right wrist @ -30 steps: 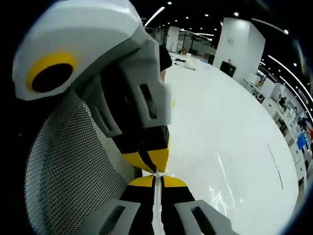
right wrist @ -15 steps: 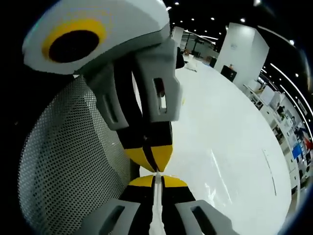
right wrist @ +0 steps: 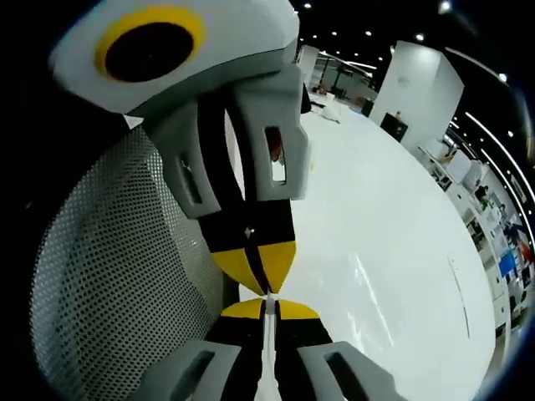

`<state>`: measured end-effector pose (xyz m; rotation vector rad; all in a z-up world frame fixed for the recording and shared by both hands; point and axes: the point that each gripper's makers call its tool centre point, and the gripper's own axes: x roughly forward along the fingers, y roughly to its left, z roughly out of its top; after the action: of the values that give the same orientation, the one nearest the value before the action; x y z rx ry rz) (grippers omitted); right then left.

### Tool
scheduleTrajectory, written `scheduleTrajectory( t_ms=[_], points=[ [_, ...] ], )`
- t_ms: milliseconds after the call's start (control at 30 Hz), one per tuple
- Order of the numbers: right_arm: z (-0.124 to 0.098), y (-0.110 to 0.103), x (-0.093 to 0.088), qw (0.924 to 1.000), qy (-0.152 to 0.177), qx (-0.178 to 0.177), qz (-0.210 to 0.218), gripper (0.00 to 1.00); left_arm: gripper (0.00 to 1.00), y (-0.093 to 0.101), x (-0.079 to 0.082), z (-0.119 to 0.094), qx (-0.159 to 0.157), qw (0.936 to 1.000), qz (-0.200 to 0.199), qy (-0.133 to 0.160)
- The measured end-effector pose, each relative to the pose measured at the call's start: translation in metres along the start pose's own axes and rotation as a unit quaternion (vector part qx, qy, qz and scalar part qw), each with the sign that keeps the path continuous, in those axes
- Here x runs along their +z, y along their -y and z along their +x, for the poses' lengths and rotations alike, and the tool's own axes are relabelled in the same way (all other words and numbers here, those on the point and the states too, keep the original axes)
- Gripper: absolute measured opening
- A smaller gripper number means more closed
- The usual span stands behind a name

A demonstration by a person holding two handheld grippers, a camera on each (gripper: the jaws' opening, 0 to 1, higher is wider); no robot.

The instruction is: Open the resealable bag by pulling the two sides of the seal apart until the entire bag opening is separated and visibly accessible.

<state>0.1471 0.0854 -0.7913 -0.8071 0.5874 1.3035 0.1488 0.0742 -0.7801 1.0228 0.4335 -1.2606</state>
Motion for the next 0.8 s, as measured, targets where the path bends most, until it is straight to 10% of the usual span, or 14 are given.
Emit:
scheduleTrajectory(
  t_ms=[800],
  points=[
    [-0.0051,-0.0058,0.0003,0.9996,-0.006,0.003,-0.028,0.0,0.0,0.0053,0.0048,0.0025,-0.01,0.9999,0.007,0.004]
  ],
)
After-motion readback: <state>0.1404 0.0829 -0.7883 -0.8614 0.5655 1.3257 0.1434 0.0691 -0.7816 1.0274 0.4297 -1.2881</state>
